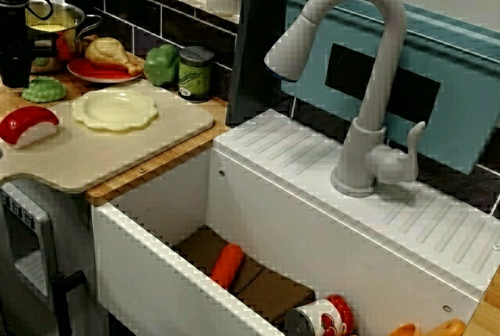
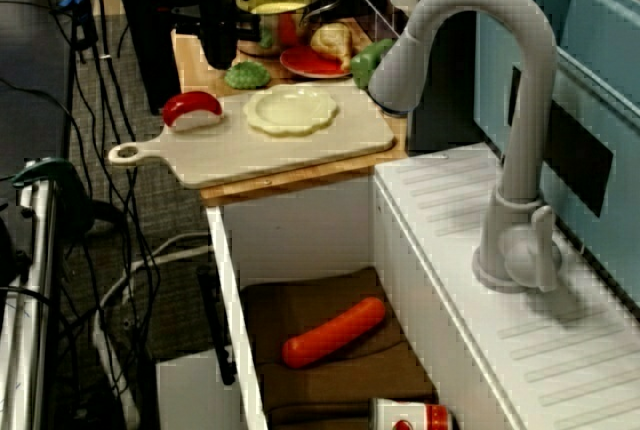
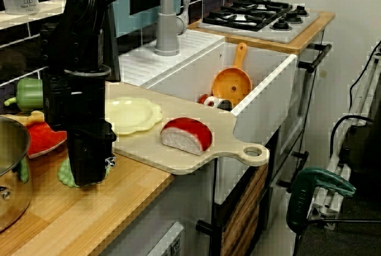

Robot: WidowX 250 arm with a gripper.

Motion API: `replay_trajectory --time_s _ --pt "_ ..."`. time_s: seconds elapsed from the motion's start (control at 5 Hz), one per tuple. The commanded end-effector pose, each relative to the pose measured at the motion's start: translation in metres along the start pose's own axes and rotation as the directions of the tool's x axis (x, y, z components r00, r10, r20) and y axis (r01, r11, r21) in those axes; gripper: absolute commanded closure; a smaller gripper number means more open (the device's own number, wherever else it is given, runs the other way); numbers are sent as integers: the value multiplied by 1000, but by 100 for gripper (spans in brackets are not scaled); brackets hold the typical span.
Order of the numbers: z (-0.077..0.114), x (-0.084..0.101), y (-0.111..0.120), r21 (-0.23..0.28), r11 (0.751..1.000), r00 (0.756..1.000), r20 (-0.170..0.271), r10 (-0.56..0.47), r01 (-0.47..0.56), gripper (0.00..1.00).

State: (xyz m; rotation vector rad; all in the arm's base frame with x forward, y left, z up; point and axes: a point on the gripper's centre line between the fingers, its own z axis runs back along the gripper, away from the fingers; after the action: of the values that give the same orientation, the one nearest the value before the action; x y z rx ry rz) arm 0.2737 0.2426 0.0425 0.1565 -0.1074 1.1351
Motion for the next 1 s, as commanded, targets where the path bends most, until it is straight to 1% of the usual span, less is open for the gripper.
replay_trajectory --time_s 0.0,0.4,0.6,0.8 --pt "13 2 6 -24 1000 1000 26 1 0 100" --pt "9 3 -2 -34 999 1000 21 17 -16 100" --pt "6 5 -6 -37 999 999 11 32 -31 100" --pt "8 3 -12 -54 998 999 6 41 -41 100"
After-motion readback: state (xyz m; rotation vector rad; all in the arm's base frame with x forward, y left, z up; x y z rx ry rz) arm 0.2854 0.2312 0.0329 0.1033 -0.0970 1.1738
